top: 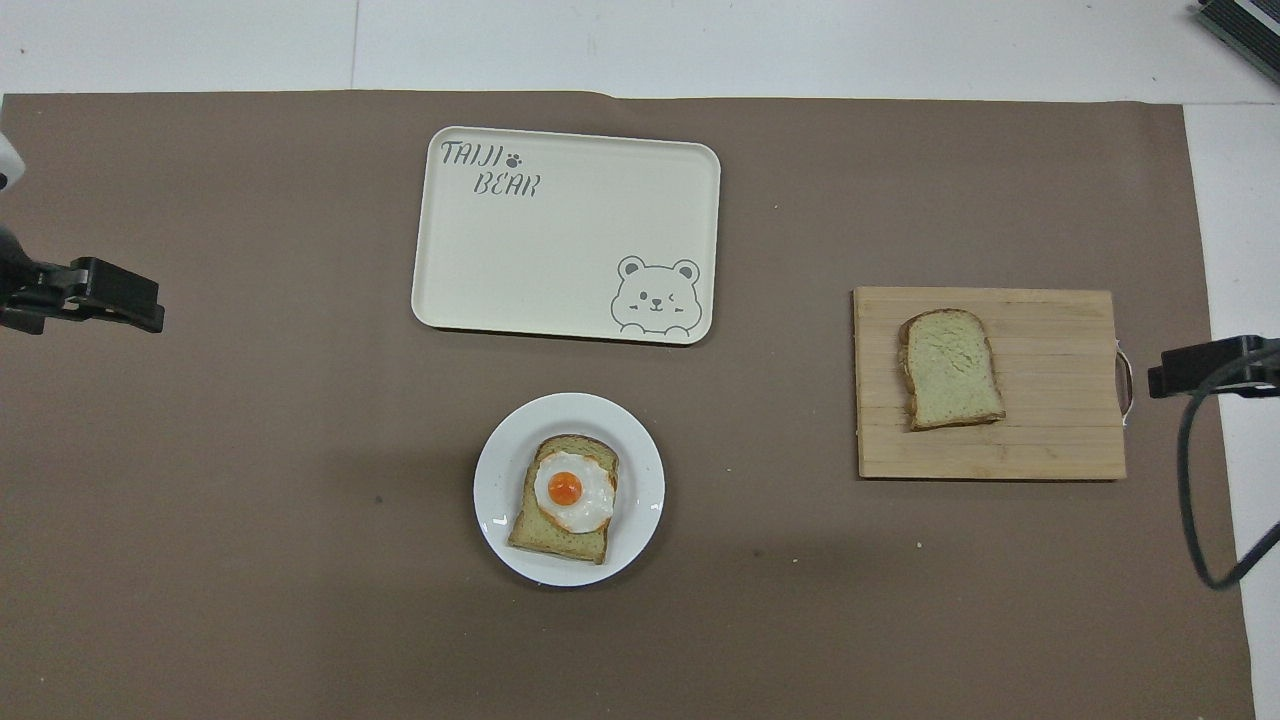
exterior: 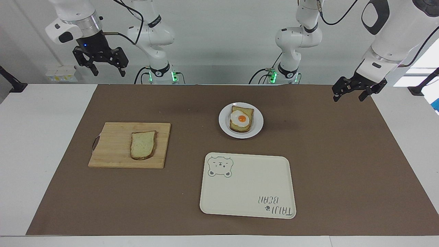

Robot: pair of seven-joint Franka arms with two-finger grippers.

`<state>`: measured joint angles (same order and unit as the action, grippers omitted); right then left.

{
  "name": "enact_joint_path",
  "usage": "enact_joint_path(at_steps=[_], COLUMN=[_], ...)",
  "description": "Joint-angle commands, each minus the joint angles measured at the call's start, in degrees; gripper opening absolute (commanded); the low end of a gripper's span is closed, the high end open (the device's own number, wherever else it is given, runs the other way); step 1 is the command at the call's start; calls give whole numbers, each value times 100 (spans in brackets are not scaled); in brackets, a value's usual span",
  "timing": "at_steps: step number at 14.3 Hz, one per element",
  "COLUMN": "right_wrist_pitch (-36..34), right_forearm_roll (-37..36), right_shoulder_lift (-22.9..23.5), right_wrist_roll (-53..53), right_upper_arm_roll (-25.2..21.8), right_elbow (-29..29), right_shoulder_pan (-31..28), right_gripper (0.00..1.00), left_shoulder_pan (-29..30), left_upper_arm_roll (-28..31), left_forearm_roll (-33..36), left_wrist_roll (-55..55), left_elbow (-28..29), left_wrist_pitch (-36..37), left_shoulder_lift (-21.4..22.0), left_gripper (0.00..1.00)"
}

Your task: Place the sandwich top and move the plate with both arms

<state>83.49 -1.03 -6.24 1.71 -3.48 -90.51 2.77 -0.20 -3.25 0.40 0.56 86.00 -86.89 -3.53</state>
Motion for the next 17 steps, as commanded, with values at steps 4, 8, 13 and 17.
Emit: enact_joint_path(at_steps=[4,8,13,17], right_wrist_pitch=[-17,-26,9,45], right_forearm_roll=[-47,-38,-38,-73], right_shoulder_lift=[-88,-97,-132,-35], right_wrist_roll=[-92,-109,-83,-101], right_upper_arm_roll=[41,41,41,32], right_elbow=[-81,-90,-152,-81], right_shoulder_pan=[-13,-13,-13,-31], right_gripper=[100,100,100,100], left_shoulder_pan=[37,37,37,37], left_upper_arm_roll=[-9,-9,-1,-1], left_forearm_roll=[-49,-49,-49,-49], left_wrist_roll=[14,14,14,14], left_elbow=[145,145,145,145], left_wrist_pitch=[41,41,41,49], left_shoulder_lift=[142,142,142,142], left_gripper=[100,100,100,100])
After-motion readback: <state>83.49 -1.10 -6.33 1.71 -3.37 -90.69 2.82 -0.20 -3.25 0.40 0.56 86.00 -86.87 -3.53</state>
